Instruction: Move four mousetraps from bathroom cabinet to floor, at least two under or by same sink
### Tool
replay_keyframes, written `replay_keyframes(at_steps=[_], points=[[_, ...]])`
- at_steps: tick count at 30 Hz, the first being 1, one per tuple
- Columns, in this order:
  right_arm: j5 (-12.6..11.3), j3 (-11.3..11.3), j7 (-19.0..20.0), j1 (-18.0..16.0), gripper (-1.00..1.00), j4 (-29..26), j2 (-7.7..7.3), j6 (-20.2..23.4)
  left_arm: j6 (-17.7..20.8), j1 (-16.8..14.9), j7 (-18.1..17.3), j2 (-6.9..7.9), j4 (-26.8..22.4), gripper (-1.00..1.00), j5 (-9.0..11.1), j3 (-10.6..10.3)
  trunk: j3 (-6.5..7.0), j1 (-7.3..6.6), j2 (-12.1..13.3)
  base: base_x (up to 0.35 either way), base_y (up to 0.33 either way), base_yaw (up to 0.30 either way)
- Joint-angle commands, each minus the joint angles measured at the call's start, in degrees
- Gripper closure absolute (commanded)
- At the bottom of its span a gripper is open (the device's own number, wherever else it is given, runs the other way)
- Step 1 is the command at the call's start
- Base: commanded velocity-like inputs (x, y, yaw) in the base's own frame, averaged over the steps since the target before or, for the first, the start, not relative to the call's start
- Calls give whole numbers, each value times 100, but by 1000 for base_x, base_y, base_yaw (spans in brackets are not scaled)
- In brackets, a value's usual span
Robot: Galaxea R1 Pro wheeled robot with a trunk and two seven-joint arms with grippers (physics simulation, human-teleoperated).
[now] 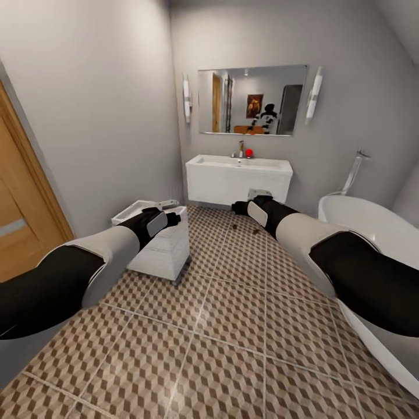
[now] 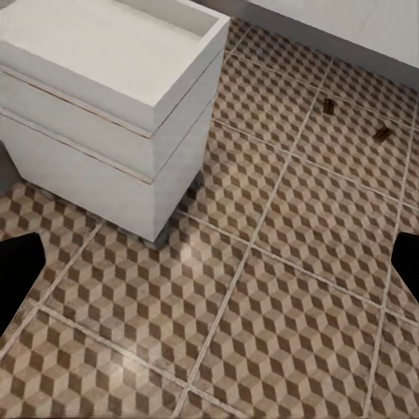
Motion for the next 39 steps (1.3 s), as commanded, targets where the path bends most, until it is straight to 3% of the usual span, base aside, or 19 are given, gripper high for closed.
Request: replay_keyframes(at_steps=[1, 16, 28, 39], points=[[-49, 47, -12, -6, -100, 12, 3, 13, 29, -5, 22, -2, -1, -100, 48, -49, 7, -23, 38, 0, 0, 254], [-58, 39, -39, 338, -100, 42, 3, 25, 219, 54, 37, -26, 20, -100, 56, -49, 216, -352, 639, 0, 0, 260], [-66, 31, -135, 745, -100, 55, 3, 25, 203, 784, 39, -25, 22, -100, 63, -44, 383, -616, 1121, 0, 0, 263], [-63, 30, -276, 1424, -100, 61, 3, 67, -115, 1595, 39, -26, 22, -100, 160, -40, 537, -857, 1562, 0, 0, 263]])
